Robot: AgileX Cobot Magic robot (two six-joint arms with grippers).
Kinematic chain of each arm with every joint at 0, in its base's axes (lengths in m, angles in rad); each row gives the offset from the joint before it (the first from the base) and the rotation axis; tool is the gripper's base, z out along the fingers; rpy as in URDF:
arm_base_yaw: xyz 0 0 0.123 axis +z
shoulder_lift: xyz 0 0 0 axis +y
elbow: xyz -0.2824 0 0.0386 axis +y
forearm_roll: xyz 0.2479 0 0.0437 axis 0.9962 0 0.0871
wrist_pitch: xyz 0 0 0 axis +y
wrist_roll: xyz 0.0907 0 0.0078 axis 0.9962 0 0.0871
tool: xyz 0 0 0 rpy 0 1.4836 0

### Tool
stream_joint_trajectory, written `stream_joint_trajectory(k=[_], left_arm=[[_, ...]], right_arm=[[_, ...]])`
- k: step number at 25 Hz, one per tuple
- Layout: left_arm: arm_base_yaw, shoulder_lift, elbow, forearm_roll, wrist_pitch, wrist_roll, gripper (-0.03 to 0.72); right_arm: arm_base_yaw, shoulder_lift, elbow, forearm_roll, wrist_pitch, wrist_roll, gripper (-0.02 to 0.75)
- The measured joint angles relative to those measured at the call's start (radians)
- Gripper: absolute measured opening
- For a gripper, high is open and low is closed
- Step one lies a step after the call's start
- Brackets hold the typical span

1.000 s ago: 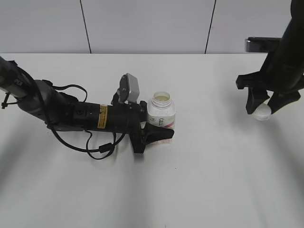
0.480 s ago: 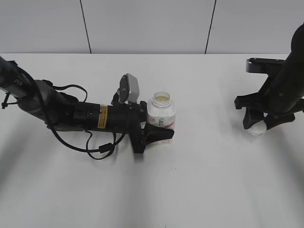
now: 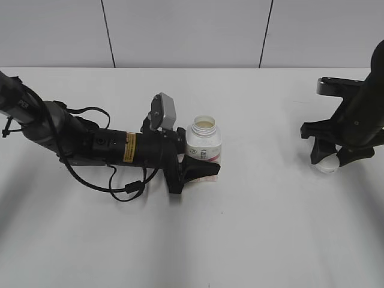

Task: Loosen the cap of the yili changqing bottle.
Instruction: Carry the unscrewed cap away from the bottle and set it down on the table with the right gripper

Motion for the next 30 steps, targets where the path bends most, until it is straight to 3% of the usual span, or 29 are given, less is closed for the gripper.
stream_joint_trajectory(k=[30], left_arm=[[0.000,0.000,0.000,0.001,0.000,0.000,0.405]], right_arm=[[-0.020,0.040,0.001,0.044,-0.016,0.026,0.386]])
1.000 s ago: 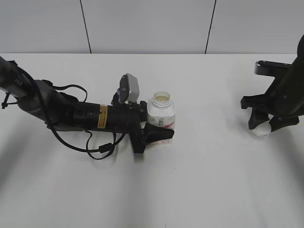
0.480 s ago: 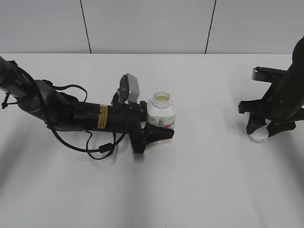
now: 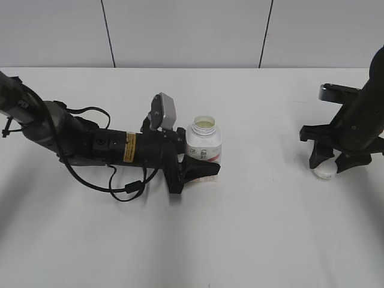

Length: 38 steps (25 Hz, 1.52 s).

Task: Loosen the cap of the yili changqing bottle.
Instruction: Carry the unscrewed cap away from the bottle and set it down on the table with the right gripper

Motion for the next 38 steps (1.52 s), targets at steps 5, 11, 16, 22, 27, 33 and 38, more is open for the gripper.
stream_joint_trajectory(k=[5,11,16,22,27,33,38], left_arm=[[0.000,0.000,0.000,0.000,0.000,0.000,0.405],[0.000,0.000,0.000,0.000,0.000,0.000,0.405],[0.000,0.000,0.000,0.000,0.000,0.000,0.405],[0.000,0.000,0.000,0.000,0.000,0.000,0.405],[0.000,0.000,0.000,0.000,0.000,0.000,0.405],[0.000,0.000,0.000,0.000,0.000,0.000,0.405],[0.000,0.000,0.000,-0.004,0.000,-0.012,0.405]], right_arm=[[0.000,0.000,0.000,0.000,0.001,0.012,0.396],[0.000,0.000,0.000,0.001,0.003,0.022,0.398],[0.000,0.000,0.000,0.001,0.004,0.024,0.408],[0.000,0.000,0.000,0.001,0.006,0.025,0.435],[0.000,0.000,0.000,-0.005,0.010,0.026,0.494],[0.000,0.000,-0.001,-0.003,0.022,0.025,0.503],[0.000,0.000,-0.009,-0.003,0.061,0.026,0.503]])
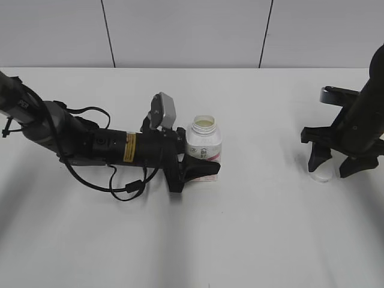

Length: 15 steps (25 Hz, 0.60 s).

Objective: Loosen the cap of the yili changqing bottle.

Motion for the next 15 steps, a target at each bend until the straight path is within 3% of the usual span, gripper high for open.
stream_joint_trajectory(k=[15], left_arm=[[-0.002,0.000,0.004,-0.018,0.008,-0.058,0.498]], right_arm=[[0.000,0.000,-0.007,0.000,0.007,0.001,0.503]])
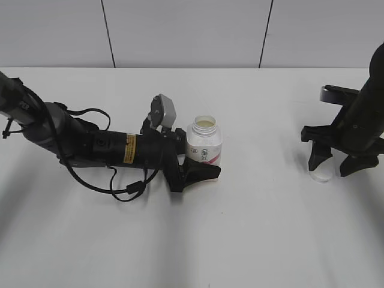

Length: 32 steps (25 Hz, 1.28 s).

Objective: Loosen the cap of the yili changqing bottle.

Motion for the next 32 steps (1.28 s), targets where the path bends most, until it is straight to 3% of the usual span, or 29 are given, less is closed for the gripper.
stream_joint_trajectory(k=[11,26,32], left_arm=[[0.000,-0.075,0.001,0.040,-0.003,-0.006,0.502],[0.000,-0.236,0.001,0.098,-0.035,-0.188,0.502],[0.015,-0.332,0.001,0.106,0.094,-0.262,0.502]], right_arm=[[0.000,0.000,-0.013,-0.011,0.024,0.000,0.503],[0.000,0.000,-0.266,-0.011,0.381,-0.001,0.501],[0.000,0.000,-0.367,-0.012,0.470,-0.001,0.501]])
